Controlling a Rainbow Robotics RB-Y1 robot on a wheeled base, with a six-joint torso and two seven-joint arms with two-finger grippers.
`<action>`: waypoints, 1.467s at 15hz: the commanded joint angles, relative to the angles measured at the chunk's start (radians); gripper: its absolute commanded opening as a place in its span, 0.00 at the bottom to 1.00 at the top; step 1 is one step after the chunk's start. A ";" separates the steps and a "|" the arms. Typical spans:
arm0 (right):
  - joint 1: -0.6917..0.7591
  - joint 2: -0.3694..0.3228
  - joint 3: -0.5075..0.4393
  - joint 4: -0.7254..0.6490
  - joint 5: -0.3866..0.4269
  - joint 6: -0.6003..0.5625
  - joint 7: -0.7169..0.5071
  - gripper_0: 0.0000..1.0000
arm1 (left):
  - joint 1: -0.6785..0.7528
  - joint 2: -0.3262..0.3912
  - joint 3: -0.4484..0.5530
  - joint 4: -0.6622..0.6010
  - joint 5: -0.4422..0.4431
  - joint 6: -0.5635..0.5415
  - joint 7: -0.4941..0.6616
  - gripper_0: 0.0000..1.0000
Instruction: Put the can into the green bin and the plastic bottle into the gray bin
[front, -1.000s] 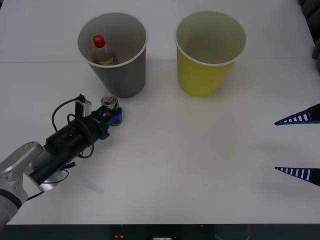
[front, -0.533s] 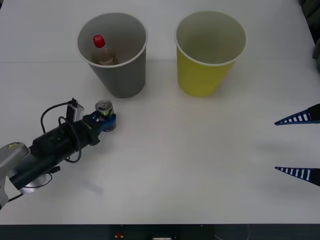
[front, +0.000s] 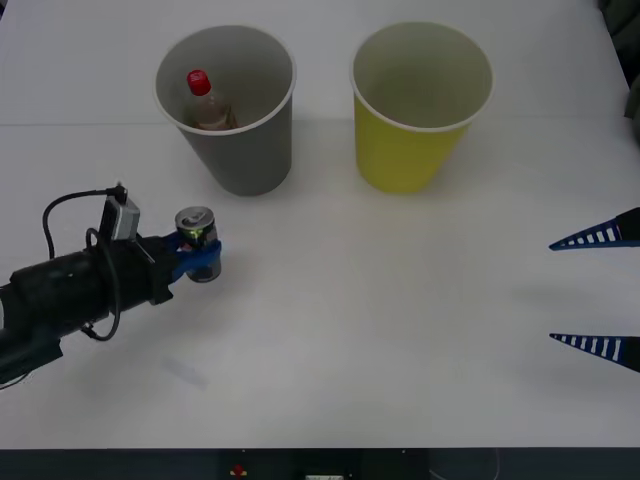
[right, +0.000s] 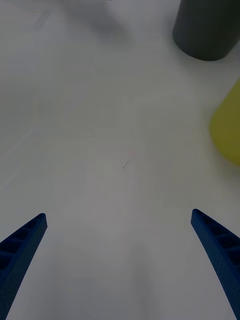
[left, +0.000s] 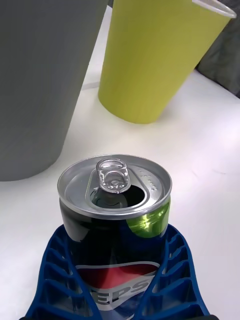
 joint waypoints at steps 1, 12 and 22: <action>0.000 0.000 0.000 0.000 0.000 0.000 0.000 1.00 | 0.005 0.043 0.041 -0.127 -0.217 -0.017 0.283 0.00; 0.000 0.000 0.000 0.000 0.000 0.000 0.000 1.00 | -0.245 0.011 0.165 -0.564 -0.909 -0.567 1.070 0.00; 0.000 0.000 0.000 0.000 0.000 0.000 0.000 1.00 | -0.748 -0.261 0.091 -0.273 -0.940 -0.838 1.072 0.00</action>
